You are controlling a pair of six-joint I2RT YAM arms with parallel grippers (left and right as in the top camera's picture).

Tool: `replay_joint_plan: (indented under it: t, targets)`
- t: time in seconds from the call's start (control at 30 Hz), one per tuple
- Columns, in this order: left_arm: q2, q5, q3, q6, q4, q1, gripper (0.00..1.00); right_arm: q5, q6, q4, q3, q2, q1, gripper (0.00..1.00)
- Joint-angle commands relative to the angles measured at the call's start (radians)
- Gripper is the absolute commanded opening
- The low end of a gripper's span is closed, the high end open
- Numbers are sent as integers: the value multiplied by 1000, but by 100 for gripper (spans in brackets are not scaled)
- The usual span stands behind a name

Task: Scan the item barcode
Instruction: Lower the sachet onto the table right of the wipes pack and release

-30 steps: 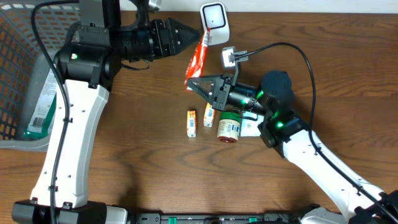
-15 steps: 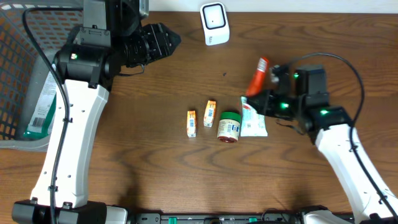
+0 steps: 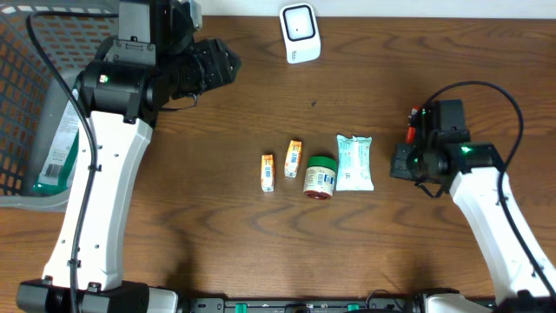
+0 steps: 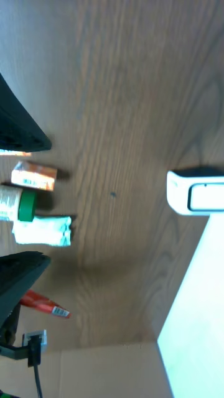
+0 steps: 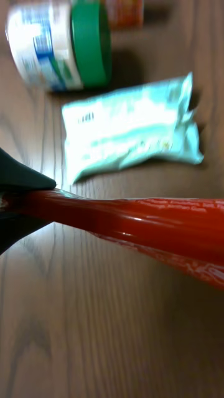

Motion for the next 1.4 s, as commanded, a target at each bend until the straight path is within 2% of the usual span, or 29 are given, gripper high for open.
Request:
replay_joint_plan:
  t: [0.0, 0.4, 0.7, 0.73, 0.8, 0.83, 0.93, 1.0, 1.1, 1.37]
  targets:
    - [4, -75, -7, 21, -18, 1, 53, 71, -40, -8, 9, 63, 14, 1]
    - [4, -74, -19, 98, -45, 1, 54, 73, -55, 2, 9, 273, 14, 1]
    - [4, -126, -24, 98, -45, 1, 54, 66, -70, 7, 9, 309, 34, 1]
    - [4, -126, -25, 98, -46, 1, 54, 66, -74, 7, 9, 309, 39, 4]
    - [4, -126, -26, 98, -47, 1, 54, 66, -81, 6, 9, 309, 46, 36]
    - [4, -126, -26, 98, -49, 1, 54, 66, -81, 6, 9, 309, 48, 47]
    - [4, -127, -28, 98, -57, 1, 54, 67, -82, 6, 9, 309, 49, 64]
    - [4, -127, -32, 98, -60, 1, 57, 67, -96, 6, 9, 309, 49, 70]
    - [4, -129, -41, 98, -61, 1, 57, 67, -137, 8, 9, 309, 49, 73]
    - [4, -254, -42, 99, -94, 1, 57, 67, -143, -33, 79, 308, 23, 75]
